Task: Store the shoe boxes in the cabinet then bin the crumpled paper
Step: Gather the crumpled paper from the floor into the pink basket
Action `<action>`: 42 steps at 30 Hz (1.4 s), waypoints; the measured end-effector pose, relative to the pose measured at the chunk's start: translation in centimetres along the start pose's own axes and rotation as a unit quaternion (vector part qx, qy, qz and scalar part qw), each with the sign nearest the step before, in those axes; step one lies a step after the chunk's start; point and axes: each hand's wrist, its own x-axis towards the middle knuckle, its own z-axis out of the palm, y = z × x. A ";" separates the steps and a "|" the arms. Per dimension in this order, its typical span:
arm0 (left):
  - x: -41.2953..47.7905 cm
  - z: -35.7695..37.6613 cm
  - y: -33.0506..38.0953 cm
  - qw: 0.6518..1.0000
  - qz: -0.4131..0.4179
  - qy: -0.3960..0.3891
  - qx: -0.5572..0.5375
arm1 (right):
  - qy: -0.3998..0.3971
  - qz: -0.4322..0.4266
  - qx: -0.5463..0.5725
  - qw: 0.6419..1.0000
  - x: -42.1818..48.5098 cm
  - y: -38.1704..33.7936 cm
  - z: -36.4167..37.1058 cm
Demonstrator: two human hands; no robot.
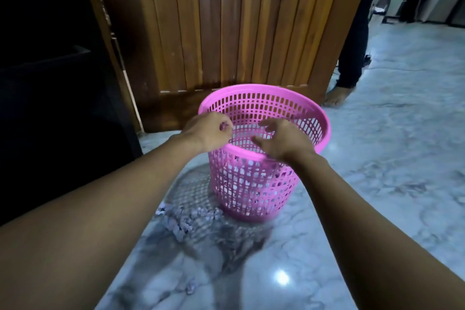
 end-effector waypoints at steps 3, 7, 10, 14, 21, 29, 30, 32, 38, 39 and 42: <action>-3.8 -0.1 -0.6 0.995 0.054 0.065 0.046 | 0.084 -0.033 -0.018 0.996 -3.2 -1.0 2.1; -9.2 1.4 -2.4 0.993 0.056 0.104 -0.009 | 0.299 -0.120 -0.018 0.946 -9.3 -1.7 6.8; -13.1 4.6 -5.3 0.995 0.000 0.069 -0.078 | 0.320 -0.150 -0.036 0.935 -13.8 -1.0 12.1; -18.1 9.9 -9.4 0.990 -0.096 -0.047 -0.086 | 0.165 -0.109 0.007 0.980 -19.7 0.9 18.9; -24.5 18.2 -14.1 0.957 -0.202 -0.202 -0.039 | -0.120 -0.022 -0.021 0.992 -26.9 4.4 24.0; -26.4 20.6 -14.5 0.983 -0.103 -0.131 0.073 | -0.240 0.009 -0.059 0.969 -29.3 6.8 25.4; -26.5 20.8 -14.5 0.984 -0.098 -0.117 0.086 | -0.242 0.005 -0.058 0.969 -29.4 7.0 25.6; -26.6 21.1 -14.3 0.988 -0.078 -0.081 0.108 | -0.238 -0.005 -0.052 0.970 -29.4 7.5 26.1; -26.1 22.0 -13.6 0.983 -0.046 -0.060 0.167 | -0.208 0.001 0.000 0.978 -26.9 8.2 26.6; -26.0 22.3 -13.7 0.979 -0.038 -0.066 0.191 | -0.198 0.007 0.004 0.980 -26.0 8.4 26.6; -25.2 22.9 -14.4 0.975 -0.020 -0.039 0.220 | -0.144 0.029 0.020 0.989 -22.9 8.3 26.4</action>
